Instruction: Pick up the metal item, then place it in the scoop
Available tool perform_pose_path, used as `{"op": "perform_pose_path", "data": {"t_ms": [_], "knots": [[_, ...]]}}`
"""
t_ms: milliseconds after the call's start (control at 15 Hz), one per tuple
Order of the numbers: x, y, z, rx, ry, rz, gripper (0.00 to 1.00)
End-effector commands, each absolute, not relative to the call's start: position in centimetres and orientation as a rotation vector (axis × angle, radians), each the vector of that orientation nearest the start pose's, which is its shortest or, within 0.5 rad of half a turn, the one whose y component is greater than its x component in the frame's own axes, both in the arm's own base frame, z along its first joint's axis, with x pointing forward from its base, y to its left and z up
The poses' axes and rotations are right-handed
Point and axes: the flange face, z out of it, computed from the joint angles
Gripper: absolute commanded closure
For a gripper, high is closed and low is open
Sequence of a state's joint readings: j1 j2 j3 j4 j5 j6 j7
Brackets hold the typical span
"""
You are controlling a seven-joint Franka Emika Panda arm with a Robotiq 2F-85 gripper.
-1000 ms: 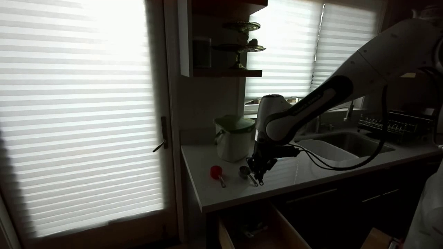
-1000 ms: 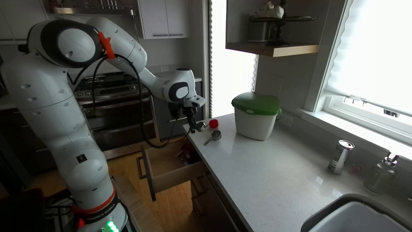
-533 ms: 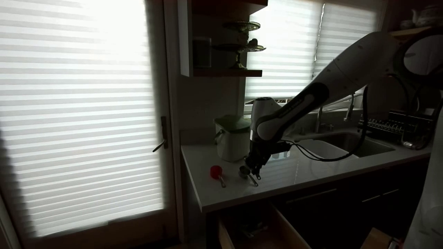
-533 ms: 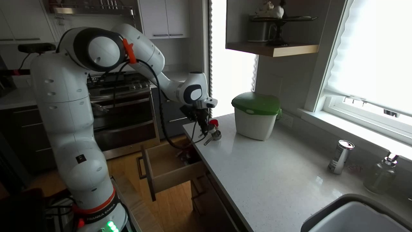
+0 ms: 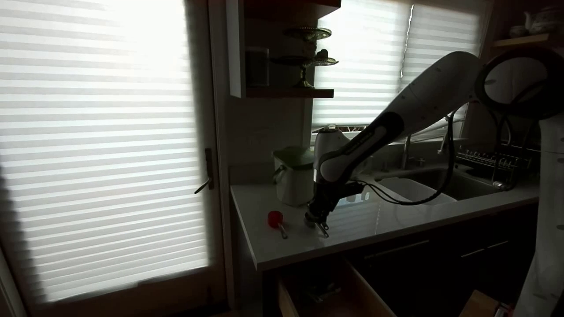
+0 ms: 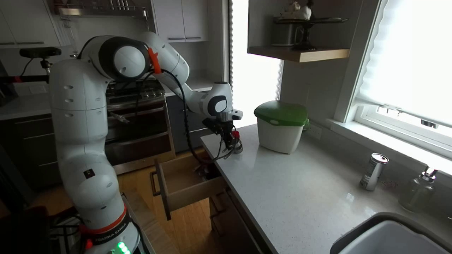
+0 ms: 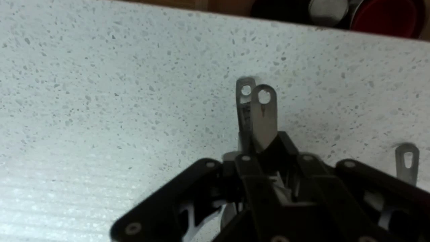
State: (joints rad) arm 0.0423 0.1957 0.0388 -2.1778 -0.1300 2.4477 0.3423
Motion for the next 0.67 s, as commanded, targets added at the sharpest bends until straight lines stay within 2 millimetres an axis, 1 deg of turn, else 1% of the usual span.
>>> {"op": "perform_pose_path", "data": {"t_ms": [0,400,600], "knots": [[57.2,4.5,29.9,-3.212,0.215,-0.129,0.95],[57.7,5.2,28.9,-3.223,0.179,-0.106,0.95],[58.0,5.2,28.5,-3.231,0.177,-0.104,0.95]]}}
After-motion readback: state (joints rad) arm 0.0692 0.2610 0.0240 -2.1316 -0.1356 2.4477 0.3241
